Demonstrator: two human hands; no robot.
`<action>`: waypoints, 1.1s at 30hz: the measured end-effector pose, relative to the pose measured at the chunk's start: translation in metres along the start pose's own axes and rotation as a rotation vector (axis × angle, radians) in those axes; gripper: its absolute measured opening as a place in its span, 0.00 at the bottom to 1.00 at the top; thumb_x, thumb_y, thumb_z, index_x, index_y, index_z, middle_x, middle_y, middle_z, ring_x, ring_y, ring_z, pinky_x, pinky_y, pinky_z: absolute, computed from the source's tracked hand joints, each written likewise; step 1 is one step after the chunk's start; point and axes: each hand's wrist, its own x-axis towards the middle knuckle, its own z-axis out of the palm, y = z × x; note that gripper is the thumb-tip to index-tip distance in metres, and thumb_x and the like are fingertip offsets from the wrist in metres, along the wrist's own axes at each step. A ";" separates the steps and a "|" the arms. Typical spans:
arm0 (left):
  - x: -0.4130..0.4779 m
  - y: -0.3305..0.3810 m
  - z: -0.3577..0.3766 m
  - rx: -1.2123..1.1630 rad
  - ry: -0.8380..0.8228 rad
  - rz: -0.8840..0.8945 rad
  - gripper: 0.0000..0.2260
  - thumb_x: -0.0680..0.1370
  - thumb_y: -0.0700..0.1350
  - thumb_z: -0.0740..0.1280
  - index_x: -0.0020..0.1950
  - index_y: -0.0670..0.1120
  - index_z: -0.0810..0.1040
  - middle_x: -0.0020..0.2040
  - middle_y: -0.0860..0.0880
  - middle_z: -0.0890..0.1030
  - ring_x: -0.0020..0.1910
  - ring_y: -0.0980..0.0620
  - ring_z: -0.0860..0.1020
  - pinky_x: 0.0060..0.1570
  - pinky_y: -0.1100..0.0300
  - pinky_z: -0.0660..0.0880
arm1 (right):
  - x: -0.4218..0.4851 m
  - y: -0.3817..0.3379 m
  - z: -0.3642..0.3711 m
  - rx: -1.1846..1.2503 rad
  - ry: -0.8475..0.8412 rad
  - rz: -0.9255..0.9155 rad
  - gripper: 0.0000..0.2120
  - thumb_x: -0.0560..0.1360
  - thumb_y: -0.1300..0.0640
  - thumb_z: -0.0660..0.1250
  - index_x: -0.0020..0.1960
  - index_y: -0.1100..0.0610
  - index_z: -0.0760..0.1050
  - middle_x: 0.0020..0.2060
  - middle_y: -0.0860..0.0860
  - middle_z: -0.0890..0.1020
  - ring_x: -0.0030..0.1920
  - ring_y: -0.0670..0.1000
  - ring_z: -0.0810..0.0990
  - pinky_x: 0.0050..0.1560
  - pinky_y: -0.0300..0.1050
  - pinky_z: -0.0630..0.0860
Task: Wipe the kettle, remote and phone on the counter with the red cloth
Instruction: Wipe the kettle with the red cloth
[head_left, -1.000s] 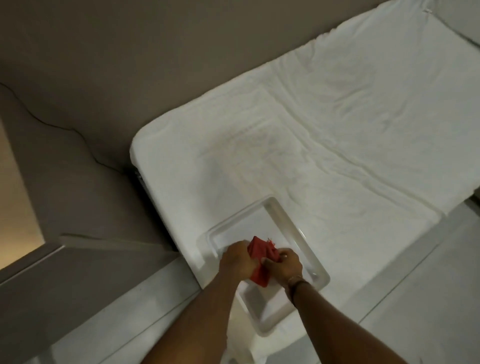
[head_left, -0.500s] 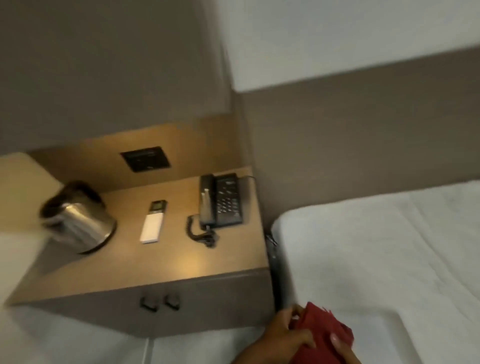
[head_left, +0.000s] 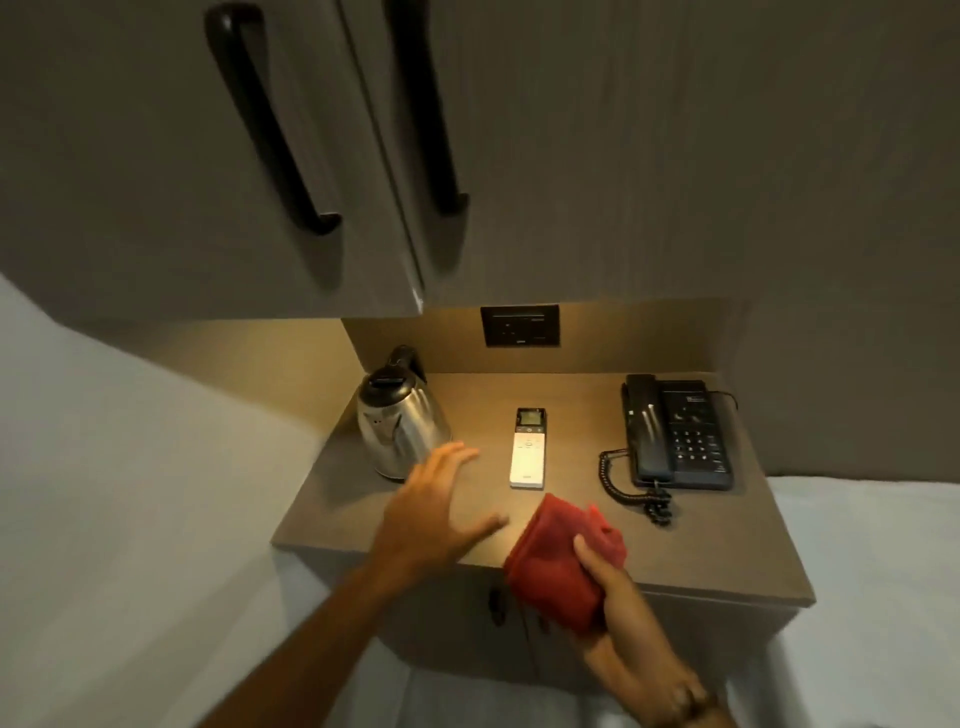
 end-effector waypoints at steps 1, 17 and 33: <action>0.016 -0.023 -0.015 0.069 0.040 0.001 0.43 0.71 0.71 0.72 0.82 0.58 0.61 0.83 0.53 0.64 0.79 0.48 0.66 0.75 0.42 0.70 | 0.006 0.006 0.016 0.006 0.062 -0.005 0.22 0.71 0.56 0.77 0.60 0.35 0.83 0.66 0.58 0.81 0.63 0.70 0.83 0.47 0.64 0.87; 0.146 -0.148 -0.049 0.409 -0.049 0.012 0.61 0.70 0.62 0.81 0.86 0.48 0.42 0.88 0.43 0.46 0.86 0.37 0.47 0.83 0.41 0.53 | 0.232 0.054 0.191 -0.789 0.203 -0.617 0.29 0.83 0.63 0.69 0.82 0.52 0.68 0.74 0.45 0.78 0.77 0.50 0.74 0.78 0.52 0.75; 0.142 -0.147 -0.053 0.405 -0.027 0.073 0.58 0.68 0.58 0.83 0.86 0.45 0.51 0.87 0.40 0.54 0.84 0.35 0.55 0.81 0.40 0.61 | 0.295 0.048 0.189 -0.865 0.091 -0.489 0.17 0.87 0.52 0.63 0.69 0.57 0.83 0.75 0.57 0.79 0.77 0.58 0.75 0.81 0.60 0.70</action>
